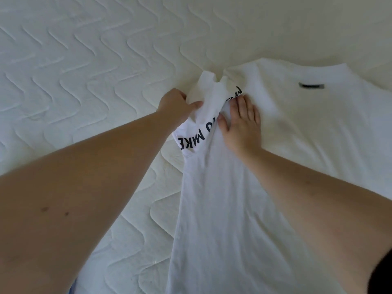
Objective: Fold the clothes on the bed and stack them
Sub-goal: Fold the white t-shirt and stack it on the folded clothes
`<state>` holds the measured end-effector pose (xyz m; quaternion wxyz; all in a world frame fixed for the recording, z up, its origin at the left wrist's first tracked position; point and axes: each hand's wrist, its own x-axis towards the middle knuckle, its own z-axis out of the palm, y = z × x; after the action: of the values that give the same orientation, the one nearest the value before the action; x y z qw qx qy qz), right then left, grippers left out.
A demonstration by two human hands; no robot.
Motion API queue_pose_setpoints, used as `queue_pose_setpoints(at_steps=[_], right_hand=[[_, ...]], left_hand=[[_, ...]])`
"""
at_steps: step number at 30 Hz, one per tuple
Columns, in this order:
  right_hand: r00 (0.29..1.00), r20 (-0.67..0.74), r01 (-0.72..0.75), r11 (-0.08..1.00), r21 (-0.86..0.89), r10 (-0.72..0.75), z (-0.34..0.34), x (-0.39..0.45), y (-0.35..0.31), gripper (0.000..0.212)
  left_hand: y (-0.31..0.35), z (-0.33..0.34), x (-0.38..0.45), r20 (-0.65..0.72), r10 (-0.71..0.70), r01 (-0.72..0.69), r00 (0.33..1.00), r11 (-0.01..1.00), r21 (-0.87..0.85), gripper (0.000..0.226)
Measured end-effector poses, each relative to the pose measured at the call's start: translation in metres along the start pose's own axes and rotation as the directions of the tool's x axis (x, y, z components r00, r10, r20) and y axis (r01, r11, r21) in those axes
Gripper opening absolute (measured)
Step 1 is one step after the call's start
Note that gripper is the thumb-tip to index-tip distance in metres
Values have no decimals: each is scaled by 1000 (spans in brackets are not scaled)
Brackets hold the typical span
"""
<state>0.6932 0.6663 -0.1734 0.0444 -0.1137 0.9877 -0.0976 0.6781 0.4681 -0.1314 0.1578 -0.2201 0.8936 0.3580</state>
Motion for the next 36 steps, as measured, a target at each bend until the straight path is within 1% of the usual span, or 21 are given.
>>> queue_pose_setpoints(at_steps=[3, 4, 6, 8, 11, 15, 17, 19, 21, 23, 25, 27, 28, 29, 30, 31, 32, 33, 34, 35, 36], right_hand=[[999, -54, -6, 1000, -3, 6, 8, -1, 1, 65], [998, -61, -2, 1000, 7, 3, 8, -1, 2, 64], [999, -48, -1, 1000, 20, 2, 9, 0, 3, 62], [999, -33, -13, 1000, 9, 13, 10, 0, 2, 63], [999, -20, -33, 999, -5, 33, 9, 0, 2, 65], [1000, -7, -30, 999, -34, 30, 13, 1, 2, 64], [1000, -6, -26, 999, -46, 26, 13, 2, 2, 63], [1000, -3, -20, 998, -57, 20, 13, 1, 2, 62], [1000, 2, -19, 998, -58, 19, 13, 1, 3, 61], [1000, 20, -12, 998, -69, 14, 13, 2, 3, 61], [999, 35, -5, 997, -79, 8, 14, 3, 3, 61], [999, 51, -1, 997, -79, 5, 14, 4, 3, 63], [998, 58, 4, 997, -75, 0, 14, 5, 3, 64], [998, 64, 13, 997, -72, -9, 13, 6, 3, 66], [997, 76, 26, 997, -73, -21, 12, 6, 4, 67], [994, 104, 39, 997, -72, -32, 10, 8, 5, 69], [988, 153, 45, 997, -64, -35, 7, 12, 7, 70], [974, 223, 45, 998, -50, -33, 3, 16, 7, 72], [955, 294, 48, 998, -38, -35, -1, 19, 9, 73], [938, 344, 59, 998, -27, -46, -7, 22, 11, 74], [929, 363, 73, 997, -6, -65, -13, 22, 15, 75]], left_hand=[[6, 7, 4, 33, 36, -38, 999, 997, 74, 35], [6, 8, 3, 12, 44, -44, 999, 997, 70, 32], [1, 7, -3, -72, 38, -39, 997, 999, -17, 24], [-12, 1, -14, -160, 11, -32, 987, 991, -126, 22], [-39, -11, -31, -244, -60, 13, 968, 982, -190, 27], [-76, -18, -51, -261, -163, 96, 951, 964, -249, 23], [-86, -17, -58, -270, -201, 130, 942, 958, -256, 24], [-90, -16, -65, -266, -244, 161, 932, 940, -301, 21], [-91, -15, -70, -241, -301, 194, 923, 902, -386, 17], [-91, -15, -76, -205, -358, 227, 911, 850, -475, 16], [-92, -15, -82, -141, -419, 280, 897, 785, -553, 15], [-93, -17, -86, -3, -469, 345, 883, 652, -675, 17], [-92, -19, -89, 88, -468, 375, 879, 568, -733, 24], [-91, -21, -93, 170, -445, 406, 879, 514, -756, 34], [-90, -22, -97, 228, -409, 429, 883, 509, -746, 44], [-88, -21, -101, 259, -379, 440, 888, 542, -715, 49], [-86, -18, -105, 254, -360, 432, 898, 607, -667, 47], [-84, -14, -110, 209, -362, 412, 908, 684, -602, 41], [-81, -8, -116, 132, -378, 386, 916, 745, -545, 36], [-77, -2, -121, 45, -399, 363, 916, 775, -516, 32], [-72, 2, -125, -26, -418, 345, 908, 782, -519, 29]])
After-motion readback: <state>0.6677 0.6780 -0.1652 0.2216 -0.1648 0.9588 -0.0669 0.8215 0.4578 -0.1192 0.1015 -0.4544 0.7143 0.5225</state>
